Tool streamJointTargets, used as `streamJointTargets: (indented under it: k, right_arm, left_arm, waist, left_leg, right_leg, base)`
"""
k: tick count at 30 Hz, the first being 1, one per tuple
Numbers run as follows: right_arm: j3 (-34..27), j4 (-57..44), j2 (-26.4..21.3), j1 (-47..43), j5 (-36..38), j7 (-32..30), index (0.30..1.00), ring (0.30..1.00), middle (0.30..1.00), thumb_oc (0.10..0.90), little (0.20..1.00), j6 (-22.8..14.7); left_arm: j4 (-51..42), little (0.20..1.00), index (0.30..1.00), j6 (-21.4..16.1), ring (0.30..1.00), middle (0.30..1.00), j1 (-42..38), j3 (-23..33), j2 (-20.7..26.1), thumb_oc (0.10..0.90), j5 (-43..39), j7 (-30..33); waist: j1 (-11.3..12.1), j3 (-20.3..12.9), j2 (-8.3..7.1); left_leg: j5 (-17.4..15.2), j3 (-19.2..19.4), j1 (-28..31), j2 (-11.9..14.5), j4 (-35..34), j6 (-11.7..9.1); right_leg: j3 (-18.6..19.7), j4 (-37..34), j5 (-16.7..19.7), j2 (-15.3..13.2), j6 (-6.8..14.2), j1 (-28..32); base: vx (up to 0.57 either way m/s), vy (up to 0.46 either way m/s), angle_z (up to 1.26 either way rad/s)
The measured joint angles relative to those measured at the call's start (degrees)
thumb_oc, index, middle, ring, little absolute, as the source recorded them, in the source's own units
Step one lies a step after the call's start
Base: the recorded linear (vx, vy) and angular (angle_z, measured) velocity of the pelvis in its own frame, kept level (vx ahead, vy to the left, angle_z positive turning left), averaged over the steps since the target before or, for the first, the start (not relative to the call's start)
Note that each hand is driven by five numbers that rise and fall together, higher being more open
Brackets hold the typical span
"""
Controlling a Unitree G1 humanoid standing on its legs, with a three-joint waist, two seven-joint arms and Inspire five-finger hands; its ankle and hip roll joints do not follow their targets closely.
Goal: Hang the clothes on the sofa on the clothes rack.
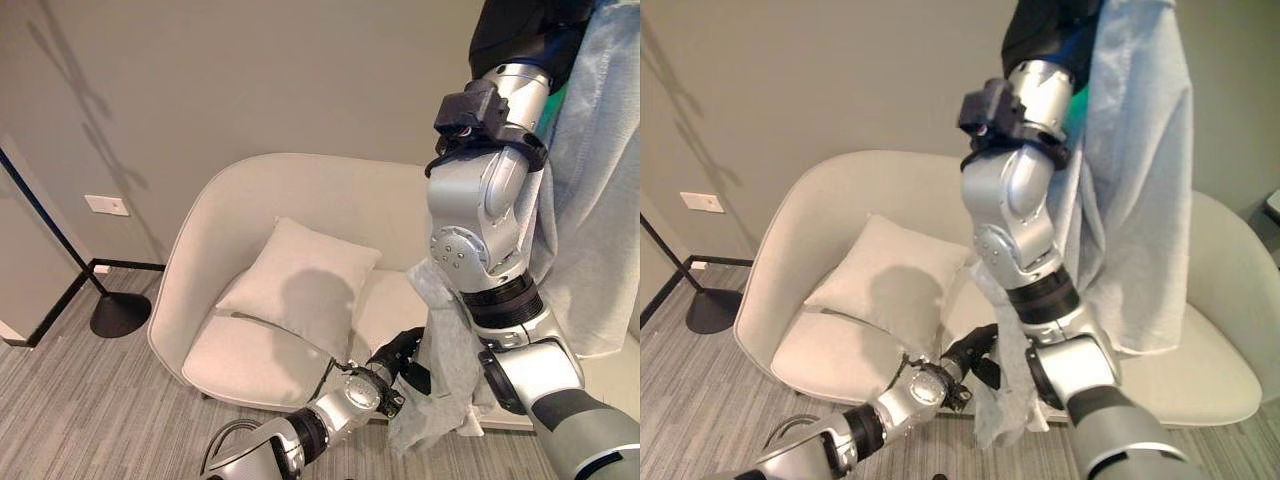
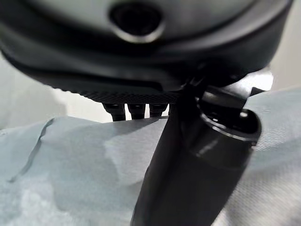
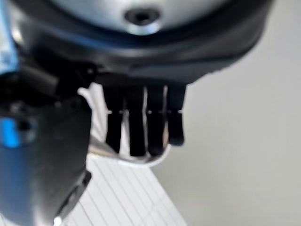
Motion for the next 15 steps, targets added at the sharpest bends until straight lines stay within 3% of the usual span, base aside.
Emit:
streamJointTargets:
  k: [9, 15]
  right_arm:
    - [-0.24, 0.00, 0.00, 0.00, 0.03, -0.04, 0.300, 0.300, 0.300, 0.400, 0.300, 0.82]
    - [-2.56, -0.01, -0.10, 0.06, -0.41, -0.37, 0.300, 0.300, 0.300, 0.400, 0.300, 0.92]
  left_arm:
    - [0.00, 0.300, 0.300, 0.05, 0.300, 0.300, 1.06, 1.92, 0.00, 0.400, -8.34, 0.11]
    - [-3.92, 0.300, 0.300, -0.11, 0.300, 0.300, 1.07, 9.19, 1.69, 0.400, -12.08, 3.16]
  waist:
    - [0.15, 0.01, 0.03]
    - [0.56, -0.08, 0.70]
  left_leg:
    - [-0.02, 0.09, 0.10, -0.03, 0.00, -0.01]
    - [-0.02, -0.43, 0.02, -0.01, 0.00, 0.00]
  right_leg:
    - [-0.04, 0.00, 0.00, 0.00, 0.00, 0.12]
    - [-0.54, -0.01, -0.01, 0.01, 0.00, 0.34]
  base:
    - [0.00, 0.000, 0.00]
    - [0.00, 0.003, 0.04]
